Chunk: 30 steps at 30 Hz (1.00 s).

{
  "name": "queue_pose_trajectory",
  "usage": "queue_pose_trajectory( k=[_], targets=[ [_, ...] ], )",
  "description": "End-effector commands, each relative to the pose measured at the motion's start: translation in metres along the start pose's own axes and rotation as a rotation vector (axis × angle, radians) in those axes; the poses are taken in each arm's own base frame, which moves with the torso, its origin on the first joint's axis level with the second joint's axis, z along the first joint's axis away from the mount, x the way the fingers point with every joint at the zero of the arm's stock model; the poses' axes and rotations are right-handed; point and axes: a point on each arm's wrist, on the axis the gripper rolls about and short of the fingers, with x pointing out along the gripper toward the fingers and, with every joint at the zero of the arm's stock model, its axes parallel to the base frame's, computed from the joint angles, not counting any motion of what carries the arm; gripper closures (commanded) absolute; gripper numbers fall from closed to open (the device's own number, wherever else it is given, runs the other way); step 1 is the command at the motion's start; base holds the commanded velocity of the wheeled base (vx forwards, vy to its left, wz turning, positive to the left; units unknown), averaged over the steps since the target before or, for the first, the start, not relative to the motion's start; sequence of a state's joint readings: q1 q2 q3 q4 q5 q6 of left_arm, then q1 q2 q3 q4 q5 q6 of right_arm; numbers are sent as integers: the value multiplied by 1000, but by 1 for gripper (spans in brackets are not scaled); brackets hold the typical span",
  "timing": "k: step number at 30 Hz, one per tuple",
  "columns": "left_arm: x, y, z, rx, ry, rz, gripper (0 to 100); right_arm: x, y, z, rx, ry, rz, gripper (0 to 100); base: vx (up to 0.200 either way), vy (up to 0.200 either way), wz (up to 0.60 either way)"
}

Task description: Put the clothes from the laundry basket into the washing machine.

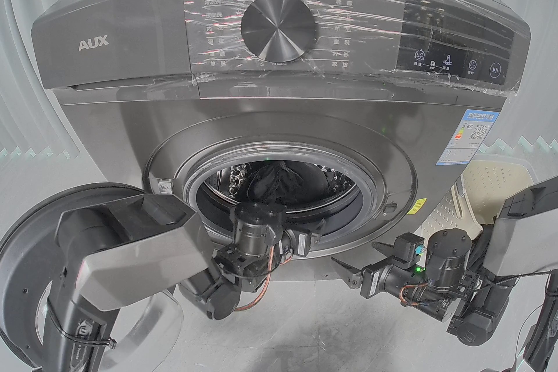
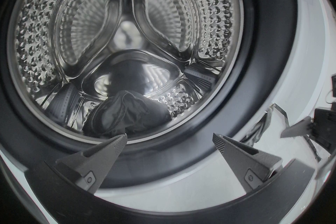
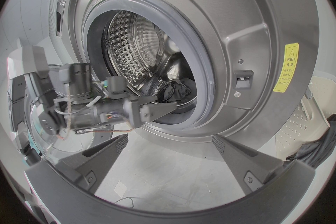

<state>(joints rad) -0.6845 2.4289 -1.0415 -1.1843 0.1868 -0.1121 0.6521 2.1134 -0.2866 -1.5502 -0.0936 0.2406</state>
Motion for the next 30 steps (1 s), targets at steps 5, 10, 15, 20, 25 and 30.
queue_pose_trajectory(
  k=[5,10,15,20,25,30],
  targets=[
    [-124,-20,43,-87,-55,-125,0,-19,-6,10,3,-19,-20,0,0,0,0],
    [-169,-15,51,-101,-65,-152,0,-40,-13,20,5,-51,-41,0,0,0,0],
    [-214,3,55,-105,-85,-51,0,-80,-14,24,1,-69,-91,0,0,0,0],
    [-227,9,51,-107,-88,-43,0,-93,-15,26,-4,-89,-113,0,0,0,0],
    [-252,17,39,-49,-79,-47,0,-106,-26,41,-28,-171,-175,0,0,0,0],
    [-264,24,46,-64,-121,-28,0,-120,-26,42,-28,-141,-187,0,0,0,0]
  ],
)
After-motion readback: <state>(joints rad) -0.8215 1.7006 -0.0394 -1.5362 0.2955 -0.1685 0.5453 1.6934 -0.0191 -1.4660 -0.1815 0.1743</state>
